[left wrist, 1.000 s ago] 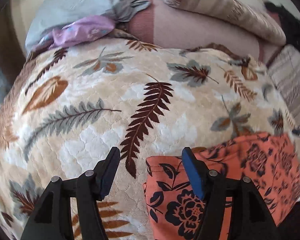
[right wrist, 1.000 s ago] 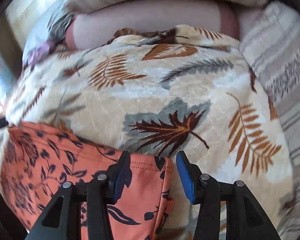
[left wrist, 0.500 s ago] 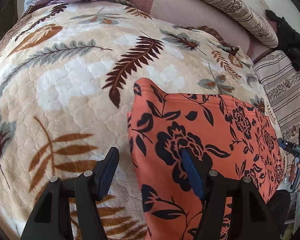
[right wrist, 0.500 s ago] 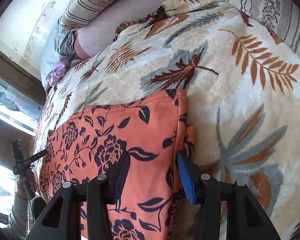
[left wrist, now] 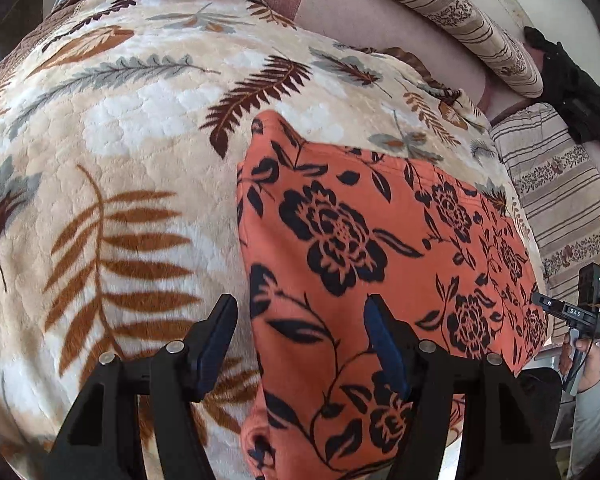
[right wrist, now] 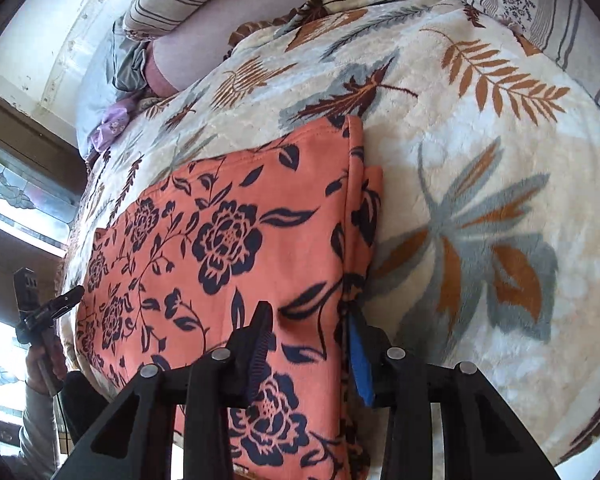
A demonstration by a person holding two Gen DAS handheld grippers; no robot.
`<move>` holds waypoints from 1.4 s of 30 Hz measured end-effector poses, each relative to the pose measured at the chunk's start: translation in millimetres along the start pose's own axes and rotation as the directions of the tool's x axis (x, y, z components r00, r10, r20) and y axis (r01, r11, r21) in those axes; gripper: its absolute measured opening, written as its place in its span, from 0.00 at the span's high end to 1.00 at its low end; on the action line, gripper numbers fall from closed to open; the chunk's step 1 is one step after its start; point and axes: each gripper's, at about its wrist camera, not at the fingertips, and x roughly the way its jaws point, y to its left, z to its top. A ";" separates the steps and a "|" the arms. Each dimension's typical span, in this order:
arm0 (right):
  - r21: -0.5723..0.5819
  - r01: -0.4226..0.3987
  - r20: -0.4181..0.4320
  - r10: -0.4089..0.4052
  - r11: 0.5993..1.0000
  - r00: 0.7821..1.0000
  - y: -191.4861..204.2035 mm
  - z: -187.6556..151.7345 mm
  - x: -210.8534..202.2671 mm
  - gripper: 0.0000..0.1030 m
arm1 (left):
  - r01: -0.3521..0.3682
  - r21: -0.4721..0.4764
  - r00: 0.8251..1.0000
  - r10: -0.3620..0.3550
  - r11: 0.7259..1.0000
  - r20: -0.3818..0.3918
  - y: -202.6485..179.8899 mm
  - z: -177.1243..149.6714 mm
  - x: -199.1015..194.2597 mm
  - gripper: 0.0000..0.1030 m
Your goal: Fold small clothes
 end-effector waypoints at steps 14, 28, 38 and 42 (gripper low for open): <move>0.038 0.036 0.054 -0.038 0.999 0.998 10.9 -25.7 -45.5 0.91 | -0.033 0.015 0.999 0.033 0.999 0.033 -15.4 -21.4 -32.1 0.73; 0.091 -0.089 0.081 0.082 0.992 0.993 -9.1 -60.5 -37.9 0.32 | -0.010 -0.032 0.999 0.011 0.999 0.032 -8.1 -60.0 -28.4 0.36; 0.022 -0.022 0.077 0.020 1.000 0.997 14.4 -60.8 -62.5 0.94 | -0.030 0.013 0.996 0.029 0.999 0.081 -22.5 -51.3 -57.3 0.93; 0.070 -0.008 -0.004 0.008 0.998 1.000 -3.9 -78.1 -49.7 0.94 | -0.061 0.006 0.998 0.061 0.998 0.002 -10.8 -64.5 -39.0 0.89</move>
